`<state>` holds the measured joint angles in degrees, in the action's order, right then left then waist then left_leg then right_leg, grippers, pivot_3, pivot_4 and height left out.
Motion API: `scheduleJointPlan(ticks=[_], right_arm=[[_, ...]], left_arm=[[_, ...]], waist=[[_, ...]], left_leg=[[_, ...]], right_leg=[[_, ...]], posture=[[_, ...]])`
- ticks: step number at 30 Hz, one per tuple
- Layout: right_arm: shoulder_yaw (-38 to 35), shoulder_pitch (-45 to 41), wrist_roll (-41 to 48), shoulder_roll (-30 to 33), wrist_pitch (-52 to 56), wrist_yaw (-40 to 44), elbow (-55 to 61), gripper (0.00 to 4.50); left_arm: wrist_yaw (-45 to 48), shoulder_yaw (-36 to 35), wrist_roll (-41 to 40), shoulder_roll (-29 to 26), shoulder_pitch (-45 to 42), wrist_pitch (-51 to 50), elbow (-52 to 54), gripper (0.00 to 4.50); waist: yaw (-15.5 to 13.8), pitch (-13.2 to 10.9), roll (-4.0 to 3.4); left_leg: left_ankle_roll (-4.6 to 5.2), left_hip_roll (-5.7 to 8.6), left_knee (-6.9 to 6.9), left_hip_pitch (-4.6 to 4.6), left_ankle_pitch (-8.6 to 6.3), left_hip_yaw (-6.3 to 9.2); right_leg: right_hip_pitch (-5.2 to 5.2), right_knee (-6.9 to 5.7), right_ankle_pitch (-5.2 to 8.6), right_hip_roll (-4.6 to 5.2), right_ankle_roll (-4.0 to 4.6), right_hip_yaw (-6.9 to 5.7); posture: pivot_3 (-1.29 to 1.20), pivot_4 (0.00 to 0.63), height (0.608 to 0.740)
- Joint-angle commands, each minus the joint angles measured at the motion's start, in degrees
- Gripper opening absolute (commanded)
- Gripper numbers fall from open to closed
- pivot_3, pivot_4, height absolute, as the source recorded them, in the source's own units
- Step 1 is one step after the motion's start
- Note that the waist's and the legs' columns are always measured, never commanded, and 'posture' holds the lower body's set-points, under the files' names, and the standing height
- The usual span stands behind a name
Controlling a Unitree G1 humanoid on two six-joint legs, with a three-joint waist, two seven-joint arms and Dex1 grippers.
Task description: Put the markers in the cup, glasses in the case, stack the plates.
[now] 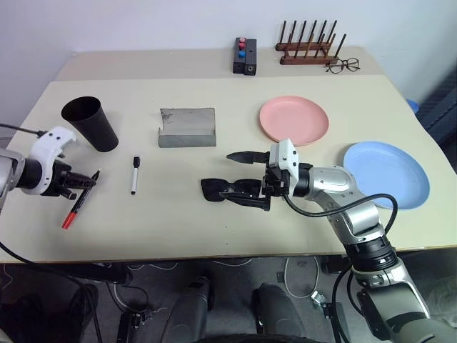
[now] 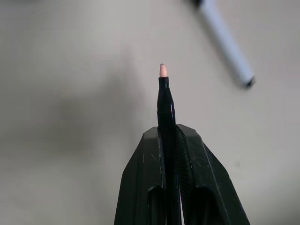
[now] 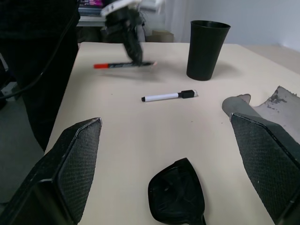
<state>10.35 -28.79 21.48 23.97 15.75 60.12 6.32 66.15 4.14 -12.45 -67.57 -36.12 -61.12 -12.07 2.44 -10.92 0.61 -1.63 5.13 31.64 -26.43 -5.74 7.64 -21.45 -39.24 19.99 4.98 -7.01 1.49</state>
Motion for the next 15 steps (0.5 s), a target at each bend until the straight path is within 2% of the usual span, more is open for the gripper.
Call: scheduleJointPlan(ticks=[1, 7, 15], right_arm=[[-0.9, -2.0, 0.3, 0.0, -1.6, 0.5, 0.1, 4.5], [-2.2, -2.8, 1.3, -0.3, -1.6, 0.0, -1.0, 4.5], [-5.9, -3.1, 4.1, -2.2, -1.4, -2.0, -2.4, 4.5]], left_arm=[[-1.2, -6.8, -3.8, -0.1, 1.5, -0.4, 7.0, 0.08], [-4.9, -19.8, -11.0, 8.9, 3.0, 8.8, 12.4, 0.08], [-16.8, -28.3, -12.4, 18.9, -6.8, 28.0, 3.3, 0.08]], waist=[[0.0, 0.0, 0.0], [-0.1, 0.0, 0.02], [-0.4, 0.0, 0.04]], left_leg=[[0.0, 0.0, 0.0, 0.0, 0.0, 0.0], [0.0, -0.02, 0.07, -0.01, 0.0, 0.03], [0.0, 0.02, 0.22, 0.0, 0.0, 0.03]], right_leg=[[0.0, 0.0, 0.0, 0.0, 0.0, 0.0], [0.02, -0.03, 0.0, 0.0, 0.0, -0.03], [0.09, -0.07, -0.01, 0.01, -0.02, -0.06]], posture=[[0.0, 0.15, 0.74], [0.0, 0.15, 0.74], [0.0, 0.15, 0.74]])
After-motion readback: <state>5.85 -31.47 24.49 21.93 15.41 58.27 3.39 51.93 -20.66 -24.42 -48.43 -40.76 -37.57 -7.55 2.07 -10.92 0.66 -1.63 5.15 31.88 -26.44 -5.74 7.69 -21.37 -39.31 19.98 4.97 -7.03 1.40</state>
